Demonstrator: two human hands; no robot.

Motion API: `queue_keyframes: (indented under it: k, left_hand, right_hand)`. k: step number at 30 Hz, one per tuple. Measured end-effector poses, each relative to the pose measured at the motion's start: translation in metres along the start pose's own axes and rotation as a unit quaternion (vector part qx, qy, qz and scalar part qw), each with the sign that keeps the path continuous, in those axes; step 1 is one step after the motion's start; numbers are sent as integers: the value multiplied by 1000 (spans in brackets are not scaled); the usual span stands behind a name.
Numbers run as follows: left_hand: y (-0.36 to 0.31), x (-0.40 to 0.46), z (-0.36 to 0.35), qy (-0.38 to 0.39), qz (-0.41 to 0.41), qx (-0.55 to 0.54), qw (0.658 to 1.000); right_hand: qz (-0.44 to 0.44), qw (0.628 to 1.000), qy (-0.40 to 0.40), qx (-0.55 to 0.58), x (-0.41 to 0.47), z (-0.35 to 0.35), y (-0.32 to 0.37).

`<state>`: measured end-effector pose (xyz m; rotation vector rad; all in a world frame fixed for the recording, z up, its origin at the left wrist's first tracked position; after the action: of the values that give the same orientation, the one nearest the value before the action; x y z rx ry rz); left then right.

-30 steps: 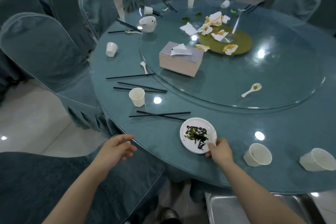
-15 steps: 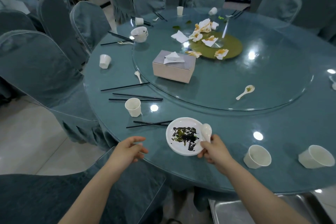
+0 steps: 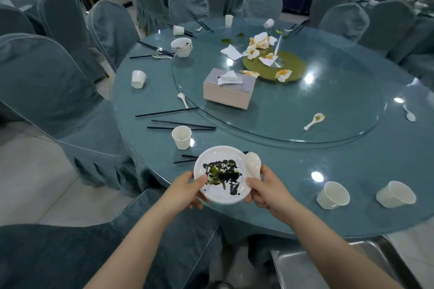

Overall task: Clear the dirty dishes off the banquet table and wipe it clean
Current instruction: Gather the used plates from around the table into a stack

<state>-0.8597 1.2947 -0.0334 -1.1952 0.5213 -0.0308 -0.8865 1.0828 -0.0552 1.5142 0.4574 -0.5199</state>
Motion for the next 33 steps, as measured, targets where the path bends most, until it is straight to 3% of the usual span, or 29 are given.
queue_keyframes:
  k: [7, 14, 19, 21, 25, 29, 33]
  left_hand:
    - [5, 7, 0, -3, -19, -5, 1000]
    - [-14, 59, 12, -29, -20, -38, 999]
    - [-27, 105, 18, -94, -4, -33, 995]
    - [-32, 123, 20, -125, 6, -41, 991]
    - [-38, 146, 22, -160, 30, -69, 984]
    - [-45, 163, 29, -185, 46, -70, 979]
    - [-51, 168, 33, -195, 45, -61, 978]
  right_hand:
    - [-12, 1000, 8, 25, -1, -9, -5]
    - [1, 999, 42, 7, 59, 20, 29]
    - [8, 996, -41, -80, 114, 73, 51]
    - [26, 980, -103, -167, 139, 96, 65]
    - [70, 905, -194, -373, 181, 121, 92]
    - [120, 861, -163, -466, 225, 105, 103]
    - [81, 835, -119, -531, 240, 93, 79]
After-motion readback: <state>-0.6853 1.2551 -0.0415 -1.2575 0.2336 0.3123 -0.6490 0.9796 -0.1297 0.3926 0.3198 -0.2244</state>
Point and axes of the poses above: each hand's wrist, its own x-axis towards the middle knuckle, its own z-axis out of the back of the hand, y = z × x, the point moved 6 cm from there along x, towards the middle knuckle, and after that the axes turned 9 degrees about -z, right-handed, at the moved point
